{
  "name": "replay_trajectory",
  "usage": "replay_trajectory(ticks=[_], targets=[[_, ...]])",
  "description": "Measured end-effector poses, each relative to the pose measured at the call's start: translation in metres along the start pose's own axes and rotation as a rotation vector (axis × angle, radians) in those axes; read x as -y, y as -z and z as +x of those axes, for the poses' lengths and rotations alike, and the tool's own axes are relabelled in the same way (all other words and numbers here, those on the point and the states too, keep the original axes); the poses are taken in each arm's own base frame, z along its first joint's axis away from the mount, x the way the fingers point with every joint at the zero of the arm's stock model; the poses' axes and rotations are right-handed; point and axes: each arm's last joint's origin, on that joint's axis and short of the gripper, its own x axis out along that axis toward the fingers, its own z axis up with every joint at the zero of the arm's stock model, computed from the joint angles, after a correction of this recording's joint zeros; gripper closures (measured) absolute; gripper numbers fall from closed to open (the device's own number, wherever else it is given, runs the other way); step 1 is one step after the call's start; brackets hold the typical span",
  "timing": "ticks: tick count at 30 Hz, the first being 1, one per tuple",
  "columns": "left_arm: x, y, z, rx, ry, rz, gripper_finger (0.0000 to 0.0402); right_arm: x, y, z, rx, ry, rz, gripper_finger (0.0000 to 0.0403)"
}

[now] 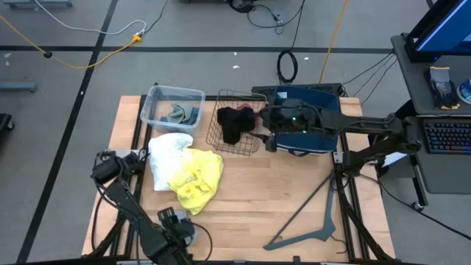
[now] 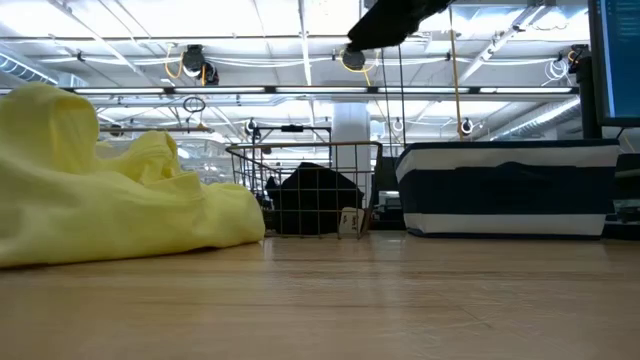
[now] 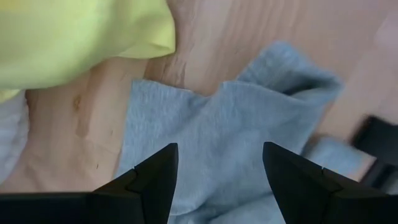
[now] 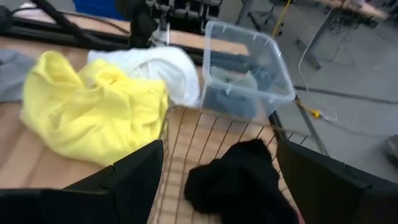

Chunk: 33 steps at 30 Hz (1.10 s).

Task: Pick & Place Cloths
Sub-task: Put the gray boxer into the gold wire basket

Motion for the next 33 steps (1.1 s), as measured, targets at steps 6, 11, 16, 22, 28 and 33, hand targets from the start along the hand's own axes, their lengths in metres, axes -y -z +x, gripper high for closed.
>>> replay_trajectory(ticks=[6,11,16,22,28,33], targets=[[0.004,0.001,0.016,-0.022,-0.031,0.031,0.0162,-0.010,0.003,-0.010,-0.059,-0.042,0.013,0.0094],[0.000,0.008,0.046,-0.063,-0.016,0.015,0.0162,-0.018,0.009,-0.009,-0.105,-0.071,0.037,0.0094],[-0.005,0.013,0.072,-0.068,0.068,0.002,0.0163,-0.028,0.023,-0.004,-0.150,-0.103,0.029,0.0094],[-0.005,0.013,0.072,-0.027,0.094,0.037,0.0197,-0.043,0.041,0.001,-0.210,-0.142,0.035,0.0094],[-0.008,0.010,0.061,0.037,0.135,0.033,0.0330,-0.064,0.057,0.004,-0.232,-0.193,0.053,0.0094],[-0.012,0.008,0.057,0.054,0.129,0.018,0.0385,-0.086,0.068,0.007,-0.197,-0.249,0.048,0.0094]])
